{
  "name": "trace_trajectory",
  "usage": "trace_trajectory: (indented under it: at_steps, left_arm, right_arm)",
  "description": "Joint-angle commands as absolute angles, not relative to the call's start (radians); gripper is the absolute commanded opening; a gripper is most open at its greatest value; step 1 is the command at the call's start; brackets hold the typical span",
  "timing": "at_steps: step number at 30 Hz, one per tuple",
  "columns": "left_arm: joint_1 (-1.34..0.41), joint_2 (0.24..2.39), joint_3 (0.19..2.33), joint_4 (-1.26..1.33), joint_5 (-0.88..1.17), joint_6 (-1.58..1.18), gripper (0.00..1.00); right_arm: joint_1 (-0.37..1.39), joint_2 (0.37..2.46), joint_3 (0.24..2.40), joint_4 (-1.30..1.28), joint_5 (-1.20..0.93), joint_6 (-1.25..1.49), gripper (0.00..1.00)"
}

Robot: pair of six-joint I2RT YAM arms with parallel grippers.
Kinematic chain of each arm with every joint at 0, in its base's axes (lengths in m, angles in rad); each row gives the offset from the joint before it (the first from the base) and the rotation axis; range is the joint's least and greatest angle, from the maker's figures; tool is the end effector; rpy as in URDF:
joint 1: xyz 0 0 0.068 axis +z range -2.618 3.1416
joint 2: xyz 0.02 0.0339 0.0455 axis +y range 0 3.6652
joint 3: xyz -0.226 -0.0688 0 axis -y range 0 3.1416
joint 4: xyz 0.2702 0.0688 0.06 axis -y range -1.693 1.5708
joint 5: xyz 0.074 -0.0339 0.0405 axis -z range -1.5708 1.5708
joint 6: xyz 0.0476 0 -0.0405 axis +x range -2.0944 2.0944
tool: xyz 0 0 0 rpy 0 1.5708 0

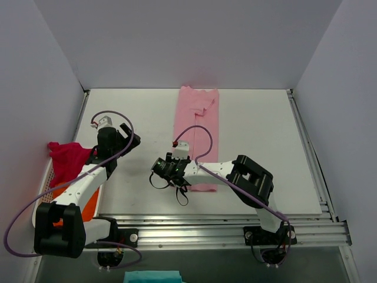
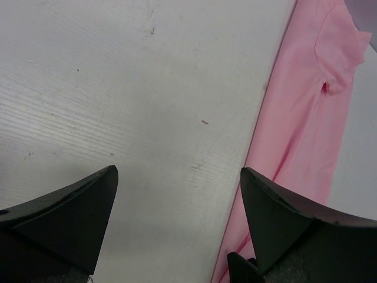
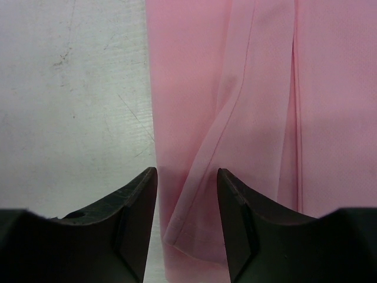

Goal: Fold and stack the t-shirts
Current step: Rotate the tshirt 90 degrees

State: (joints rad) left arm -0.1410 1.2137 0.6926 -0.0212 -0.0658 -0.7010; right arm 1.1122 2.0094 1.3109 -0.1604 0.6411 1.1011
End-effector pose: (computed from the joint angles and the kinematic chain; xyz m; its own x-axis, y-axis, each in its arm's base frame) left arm 0.3066 -0.0404 0.1801 -0.4450 -0.5869 -0.6764 -0.2650 0.8078 -0.5265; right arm 0.2180 0.3772 0.1054 -0.6383 0.3215 -0.6995 0.0519 0.9245 0.3776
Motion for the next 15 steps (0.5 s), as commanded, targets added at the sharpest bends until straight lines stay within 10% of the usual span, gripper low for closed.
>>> trace_trajectory:
  at_steps: [1, 15]
  left_arm:
    - [-0.133, 1.207, 0.689, 0.023, -0.051, -0.693, 0.94]
    - [-0.124, 1.203, 0.686, 0.023, -0.048, -0.693, 0.94]
  right_arm:
    - [1.106, 2.023, 1.298, -0.187, 0.663, 1.121, 0.41]
    - [1.100, 2.037, 1.295, -0.179, 0.647, 1.121, 0.03]
